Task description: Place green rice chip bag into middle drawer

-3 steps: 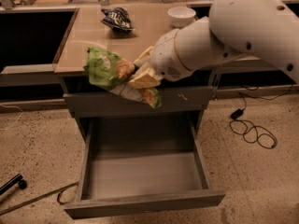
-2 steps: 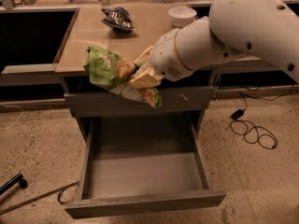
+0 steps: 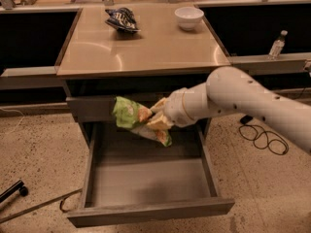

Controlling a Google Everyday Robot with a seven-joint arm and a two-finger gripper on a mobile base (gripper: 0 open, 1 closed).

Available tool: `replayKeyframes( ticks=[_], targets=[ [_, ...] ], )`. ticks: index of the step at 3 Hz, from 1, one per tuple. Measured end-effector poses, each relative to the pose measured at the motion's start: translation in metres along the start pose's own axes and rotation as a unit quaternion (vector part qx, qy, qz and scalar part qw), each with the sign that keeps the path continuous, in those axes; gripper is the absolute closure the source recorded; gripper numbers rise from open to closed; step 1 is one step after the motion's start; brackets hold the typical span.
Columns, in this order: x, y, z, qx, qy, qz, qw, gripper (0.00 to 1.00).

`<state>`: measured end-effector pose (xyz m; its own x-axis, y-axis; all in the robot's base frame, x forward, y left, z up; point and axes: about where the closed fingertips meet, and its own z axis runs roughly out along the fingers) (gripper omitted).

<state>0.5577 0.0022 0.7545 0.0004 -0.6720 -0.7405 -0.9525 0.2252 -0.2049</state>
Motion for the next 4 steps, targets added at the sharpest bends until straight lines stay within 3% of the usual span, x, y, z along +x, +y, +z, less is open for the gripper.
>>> replayKeyframes(
  ticks=[1, 2, 3, 4],
  targets=[
    [0.077, 0.019, 0.062, -0.016, -0.009, 0.054, 0.9984, 1.0],
    [0.077, 0.019, 0.062, -0.016, -0.009, 0.054, 0.9984, 1.0],
    [0.112, 0.027, 0.082, -0.013, 0.034, 0.076, 0.9964, 1.0],
    [0.159, 0.037, 0.103, -0.005, 0.082, 0.107, 0.9908, 1.0]
  ],
)
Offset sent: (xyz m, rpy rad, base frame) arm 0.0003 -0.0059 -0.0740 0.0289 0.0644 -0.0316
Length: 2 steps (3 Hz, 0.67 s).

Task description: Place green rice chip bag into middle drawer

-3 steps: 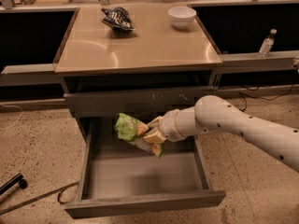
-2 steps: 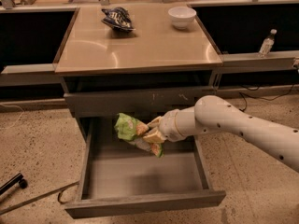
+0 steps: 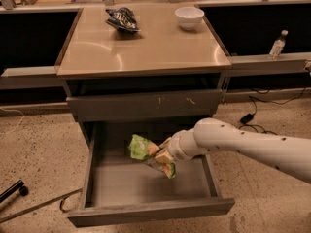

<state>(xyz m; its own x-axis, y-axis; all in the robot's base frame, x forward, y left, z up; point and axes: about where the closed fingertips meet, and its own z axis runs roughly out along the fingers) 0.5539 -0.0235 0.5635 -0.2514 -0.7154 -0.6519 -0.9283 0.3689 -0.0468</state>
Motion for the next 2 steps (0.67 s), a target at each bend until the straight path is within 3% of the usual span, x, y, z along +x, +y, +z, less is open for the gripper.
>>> replayKeyframes(
  ticks=[1, 2],
  targets=[
    [0.069, 0.005, 0.039, 0.002, 0.041, 0.067, 0.9969, 1.0],
    [0.117, 0.017, 0.075, -0.027, 0.031, 0.141, 0.9892, 1.0]
  ],
)
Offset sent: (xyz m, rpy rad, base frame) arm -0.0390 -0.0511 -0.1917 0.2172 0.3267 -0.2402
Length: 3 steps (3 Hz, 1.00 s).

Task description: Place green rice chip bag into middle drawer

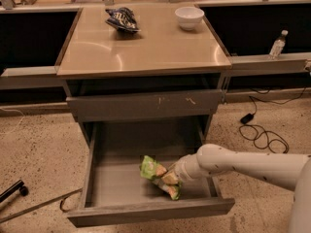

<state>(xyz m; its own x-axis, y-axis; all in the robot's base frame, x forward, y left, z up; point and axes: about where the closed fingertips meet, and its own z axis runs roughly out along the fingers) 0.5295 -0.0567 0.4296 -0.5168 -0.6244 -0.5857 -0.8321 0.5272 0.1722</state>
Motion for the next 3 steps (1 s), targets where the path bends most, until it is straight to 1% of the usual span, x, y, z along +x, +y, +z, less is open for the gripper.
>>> replayKeyframes(
  ticks=[1, 2, 3],
  targets=[
    [0.0214, 0.0027, 0.0114, -0.009, 0.001, 0.016, 0.9998, 1.0],
    [0.0191, -0.003, 0.0146, -0.01, 0.0, 0.019, 0.9998, 1.0],
    [0.0191, -0.003, 0.0146, -0.01, 0.0, 0.019, 0.9998, 0.82]
  ],
)
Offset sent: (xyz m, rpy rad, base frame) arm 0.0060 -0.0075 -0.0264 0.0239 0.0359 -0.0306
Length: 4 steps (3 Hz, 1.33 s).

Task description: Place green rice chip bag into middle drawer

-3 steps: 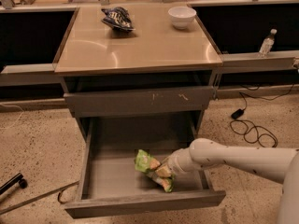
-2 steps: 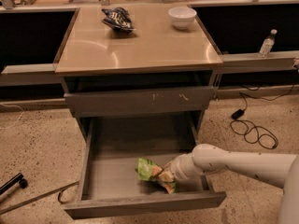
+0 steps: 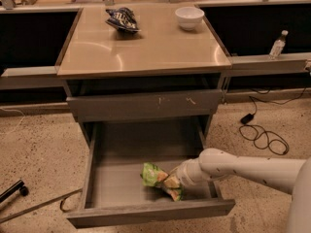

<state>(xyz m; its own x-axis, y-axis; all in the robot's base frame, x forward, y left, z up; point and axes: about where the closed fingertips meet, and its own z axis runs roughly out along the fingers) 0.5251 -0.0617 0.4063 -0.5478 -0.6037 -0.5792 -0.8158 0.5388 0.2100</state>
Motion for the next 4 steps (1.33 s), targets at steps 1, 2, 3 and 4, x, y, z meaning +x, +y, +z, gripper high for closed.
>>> replayKeyframes(
  ticks=[1, 2, 3, 4],
  targets=[
    [0.0, 0.0, 0.0001, 0.0, 0.0, 0.0, 1.0, 0.57],
    [0.0, 0.0001, 0.0001, 0.0, 0.0, 0.0, 1.0, 0.34],
    [0.0, 0.0001, 0.0001, 0.0, 0.0, 0.0, 1.0, 0.12],
    [0.0, 0.0001, 0.0001, 0.0, 0.0, 0.0, 1.0, 0.0]
  ],
)
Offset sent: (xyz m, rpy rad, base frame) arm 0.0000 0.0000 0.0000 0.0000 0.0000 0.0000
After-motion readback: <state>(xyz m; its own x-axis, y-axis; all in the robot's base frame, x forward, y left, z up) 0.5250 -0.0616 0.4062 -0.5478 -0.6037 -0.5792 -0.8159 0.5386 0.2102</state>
